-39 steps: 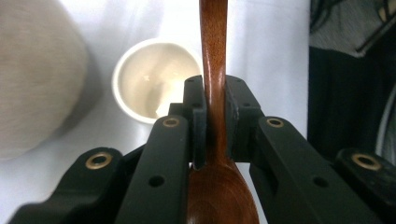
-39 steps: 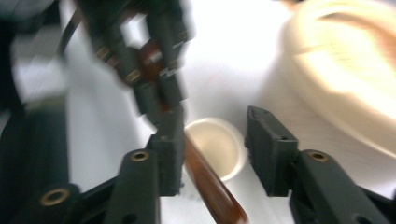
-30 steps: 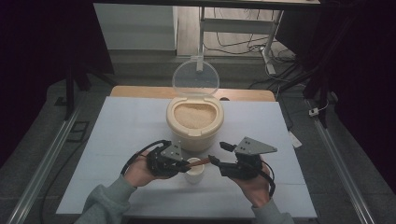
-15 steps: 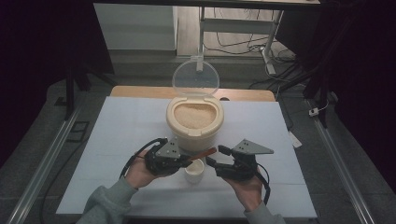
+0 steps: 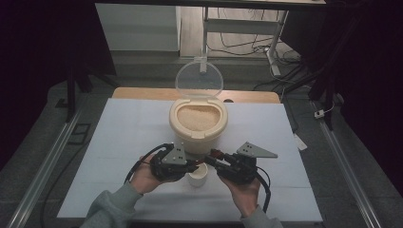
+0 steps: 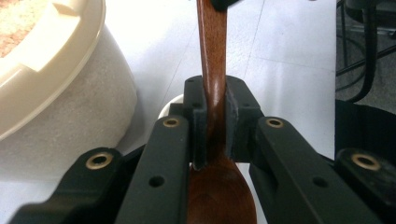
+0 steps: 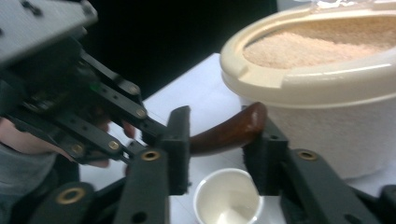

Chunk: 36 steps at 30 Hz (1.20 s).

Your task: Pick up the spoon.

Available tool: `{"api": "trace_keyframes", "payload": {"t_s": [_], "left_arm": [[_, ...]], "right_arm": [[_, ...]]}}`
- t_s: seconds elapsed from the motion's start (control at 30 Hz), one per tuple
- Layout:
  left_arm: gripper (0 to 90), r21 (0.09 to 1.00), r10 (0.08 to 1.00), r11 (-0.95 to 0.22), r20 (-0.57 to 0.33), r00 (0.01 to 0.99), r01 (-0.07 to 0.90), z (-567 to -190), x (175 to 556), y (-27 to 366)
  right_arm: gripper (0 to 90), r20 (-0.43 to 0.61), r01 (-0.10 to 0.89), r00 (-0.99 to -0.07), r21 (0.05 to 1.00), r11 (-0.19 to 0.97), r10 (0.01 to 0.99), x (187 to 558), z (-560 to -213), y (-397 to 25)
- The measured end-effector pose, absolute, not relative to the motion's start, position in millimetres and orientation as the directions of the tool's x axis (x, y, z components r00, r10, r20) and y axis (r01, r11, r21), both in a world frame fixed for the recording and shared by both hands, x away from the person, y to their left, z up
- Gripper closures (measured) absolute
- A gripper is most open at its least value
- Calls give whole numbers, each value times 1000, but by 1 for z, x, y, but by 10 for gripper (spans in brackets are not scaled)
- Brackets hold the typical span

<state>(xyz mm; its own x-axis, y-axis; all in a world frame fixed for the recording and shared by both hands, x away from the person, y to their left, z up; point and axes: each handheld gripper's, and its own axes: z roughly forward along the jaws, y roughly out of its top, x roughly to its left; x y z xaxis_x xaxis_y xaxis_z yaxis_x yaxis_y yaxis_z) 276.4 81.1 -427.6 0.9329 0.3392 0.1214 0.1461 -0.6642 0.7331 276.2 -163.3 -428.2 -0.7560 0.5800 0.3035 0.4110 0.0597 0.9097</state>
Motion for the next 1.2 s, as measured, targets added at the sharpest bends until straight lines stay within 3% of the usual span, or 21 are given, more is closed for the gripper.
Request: {"api": "trace_keyframes", "payload": {"t_s": [0.27, 0.43, 0.5, 0.53, 0.57, 0.6, 0.7, 0.9, 1.2], "left_arm": [[799, 736, 326, -667, 147, 934, 117, -425, 273, 82], [775, 777, 352, -614, 115, 929, 136, -422, 272, 86], [684, 793, 386, -587, 99, 917, 162, -421, 271, 90], [512, 801, 410, -573, 96, 907, 174, -421, 270, 92], [512, 806, 426, -561, 88, 901, 186, -421, 269, 95], [387, 813, 443, -545, 74, 893, 203, -421, 268, 99], [308, 830, 497, -498, 37, 867, 250, -423, 264, 114], [230, 835, 595, -434, -16, 804, 339, -440, 257, 158], [207, 821, 700, -375, -55, 712, 431, -475, 249, 214]], "right_arm": [[818, 343, 392, -813, 920, 7, 472, 274, -424, -164], [828, 308, 346, -835, 938, 0, 457, 271, -420, -163], [829, 304, 333, -838, 943, -17, 454, 270, -417, -165], [830, 292, 316, -840, 948, -26, 457, 270, -415, -169], [830, 292, 316, -840, 948, -26, 457, 270, -415, -169], [829, 294, 308, -839, 950, -46, 458, 270, -413, -173], [829, 294, 298, -840, 952, -64, 457, 270, -411, -177], [829, 287, 270, -840, 957, -104, 460, 269, -402, -189], [829, 270, 220, -832, 962, -159, 484, 270, -389, -207]]}}
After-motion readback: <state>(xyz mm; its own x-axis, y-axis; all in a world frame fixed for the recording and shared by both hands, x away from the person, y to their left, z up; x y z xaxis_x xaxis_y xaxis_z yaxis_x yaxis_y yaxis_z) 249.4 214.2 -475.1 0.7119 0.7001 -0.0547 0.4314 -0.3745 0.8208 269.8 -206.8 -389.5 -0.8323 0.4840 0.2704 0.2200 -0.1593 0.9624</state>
